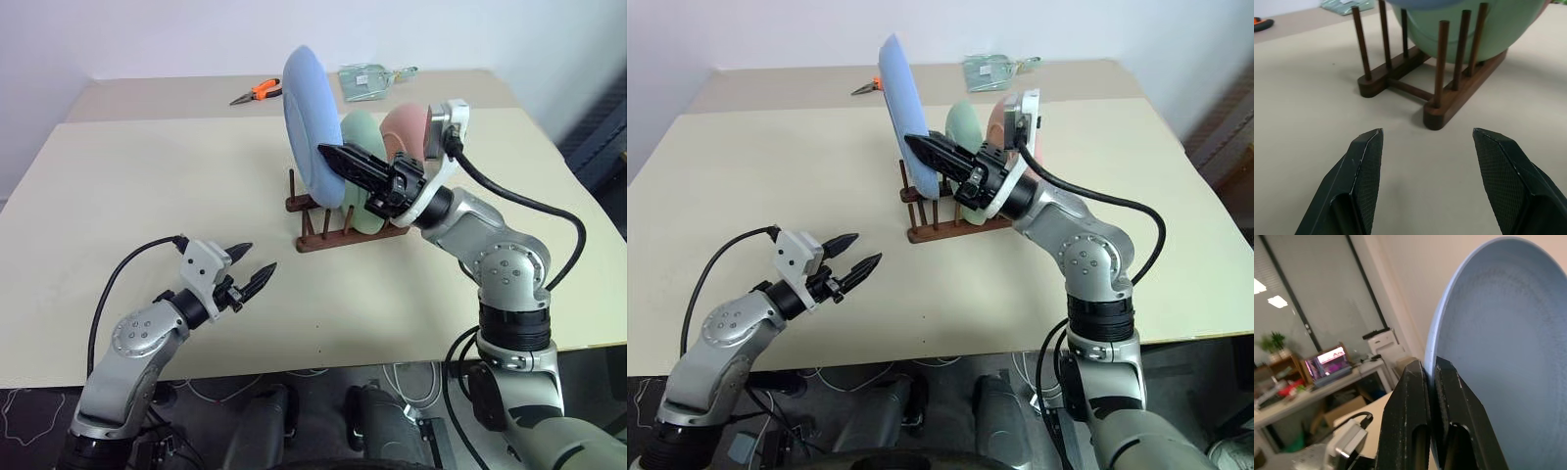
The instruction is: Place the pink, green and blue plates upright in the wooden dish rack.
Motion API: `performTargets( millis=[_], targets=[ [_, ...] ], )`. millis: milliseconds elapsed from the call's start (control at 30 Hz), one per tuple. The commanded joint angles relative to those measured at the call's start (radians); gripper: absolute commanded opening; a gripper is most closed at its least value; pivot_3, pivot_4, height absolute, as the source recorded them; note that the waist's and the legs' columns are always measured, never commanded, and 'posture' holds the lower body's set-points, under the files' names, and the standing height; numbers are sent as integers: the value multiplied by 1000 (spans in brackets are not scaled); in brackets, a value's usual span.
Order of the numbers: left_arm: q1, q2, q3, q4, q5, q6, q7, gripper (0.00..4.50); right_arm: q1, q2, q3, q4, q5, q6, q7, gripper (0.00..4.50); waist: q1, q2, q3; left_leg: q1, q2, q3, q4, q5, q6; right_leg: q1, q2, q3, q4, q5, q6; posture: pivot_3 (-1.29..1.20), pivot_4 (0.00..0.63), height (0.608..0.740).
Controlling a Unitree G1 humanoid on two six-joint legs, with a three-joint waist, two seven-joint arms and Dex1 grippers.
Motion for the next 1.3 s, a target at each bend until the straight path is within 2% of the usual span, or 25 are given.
performTargets(
  millis=[33,300,400,600,767,967,1067,1267,1300],
  targets=[
    [2,-8,-7,-28,13,-15,-1,2960,-1,19,-35,-13,58,18,-23,0,0,0,0,0,0,0,0,0,0,0,0,0,0,0,0,0,150,740],
    [9,-20,-14,-34,27,-13,0,2960,6,74,-44,41,56,32,-125,0,-1,0,0,0,0,0,0,0,0,0,0,0,0,0,0,0,150,740],
    [10,-24,-18,-35,31,-13,0,3026,5,65,-40,54,35,33,-133,1018,0,0,0,0,0,0,0,0,1,0,0,0,0,0,0,0,150,740],
    [11,-32,-22,-33,37,-9,-3,3026,-2,28,14,15,-76,-20,-86,4042,0,0,0,0,0,0,0,0,1,0,1,0,0,0,0,0,150,740],
    [14,-37,-29,-33,41,-8,0,3026,-41,-54,84,-45,-242,-129,0,4042,0,0,0,0,0,0,1,0,1,0,1,-1,0,0,0,0,150,740],
    [17,-38,-34,-34,41,-10,-5,3026,-102,-161,64,-82,-336,-179,41,4042,2,0,0,0,0,0,2,0,1,1,1,-1,0,0,0,0,150,740],
    [4,-28,-53,-30,50,-19,-27,3026,-44,-297,52,-132,-378,-184,124,3182,11,0,0,0,0,0,2,0,2,1,1,-1,-1,0,0,0,150,740],
    [-31,-33,-79,-9,49,-19,-54,3026,165,-542,-31,-228,-424,-195,251,95,25,0,0,-1,0,0,4,-2,4,4,0,-1,-5,0,0,0,150,740],
    [-39,-32,-87,0,50,-21,-63,3026,216,-581,-45,-247,-445,-202,265,37,25,0,0,-1,0,0,4,-2,5,4,0,-1,-6,0,0,0,150,740]
  ],
)
